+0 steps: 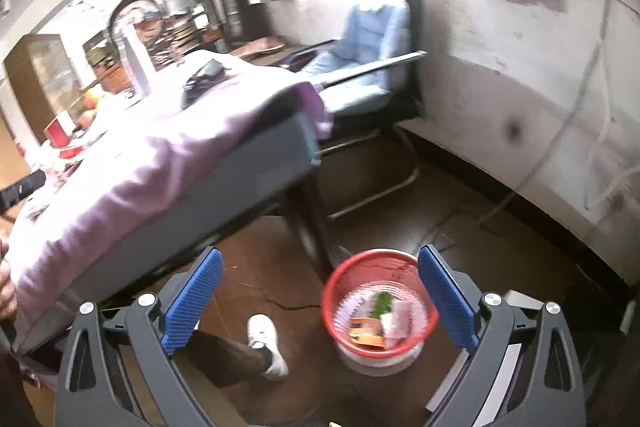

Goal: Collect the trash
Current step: 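Swing both empty tools back over the table, then grasp the clear candy bag with the right tool while the left tool approaches the white medicine box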

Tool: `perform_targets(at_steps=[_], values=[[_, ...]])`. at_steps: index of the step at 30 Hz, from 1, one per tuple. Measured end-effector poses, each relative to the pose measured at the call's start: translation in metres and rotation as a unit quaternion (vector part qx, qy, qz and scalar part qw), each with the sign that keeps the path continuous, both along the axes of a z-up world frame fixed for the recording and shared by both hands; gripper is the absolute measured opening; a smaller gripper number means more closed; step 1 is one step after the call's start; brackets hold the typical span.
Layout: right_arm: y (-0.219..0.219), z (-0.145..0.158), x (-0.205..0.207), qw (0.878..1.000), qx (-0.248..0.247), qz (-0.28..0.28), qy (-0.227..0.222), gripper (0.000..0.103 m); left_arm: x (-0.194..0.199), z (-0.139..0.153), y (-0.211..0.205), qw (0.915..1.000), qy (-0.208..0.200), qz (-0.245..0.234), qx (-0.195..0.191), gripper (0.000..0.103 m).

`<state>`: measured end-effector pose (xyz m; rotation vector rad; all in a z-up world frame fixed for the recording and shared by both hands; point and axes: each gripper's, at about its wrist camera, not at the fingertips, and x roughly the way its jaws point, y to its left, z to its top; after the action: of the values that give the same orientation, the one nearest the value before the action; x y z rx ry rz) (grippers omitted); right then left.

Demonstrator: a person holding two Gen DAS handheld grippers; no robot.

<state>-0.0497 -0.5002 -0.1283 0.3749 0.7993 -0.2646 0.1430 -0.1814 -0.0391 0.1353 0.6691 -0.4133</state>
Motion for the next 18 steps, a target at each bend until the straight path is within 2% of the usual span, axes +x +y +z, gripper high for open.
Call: perform_targets(at_steps=[3, 9, 13, 18], values=[[0.025, 0.013, 0.019, 0.999, -0.008, 0.031, -0.007, 0.096, 0.02, 0.013, 0.057, 0.9982, -0.005, 0.06, -0.005, 0.096], [0.079, 0.038, 0.061, 0.995, 0.002, 0.099, -0.033, 0.097, 0.07, 0.018, 0.16, 0.9863, 0.005, 0.165, -0.005, 0.096], [0.122, 0.051, 0.091, 0.989, -0.002, 0.141, -0.045, 0.097, 0.107, 0.01, 0.205, 0.9789, 0.029, 0.202, -0.006, 0.096], [0.182, 0.064, 0.124, 0.978, -0.028, 0.2, -0.046, 0.097, 0.141, -0.009, 0.219, 0.9782, 0.05, 0.201, 0.006, 0.096]])
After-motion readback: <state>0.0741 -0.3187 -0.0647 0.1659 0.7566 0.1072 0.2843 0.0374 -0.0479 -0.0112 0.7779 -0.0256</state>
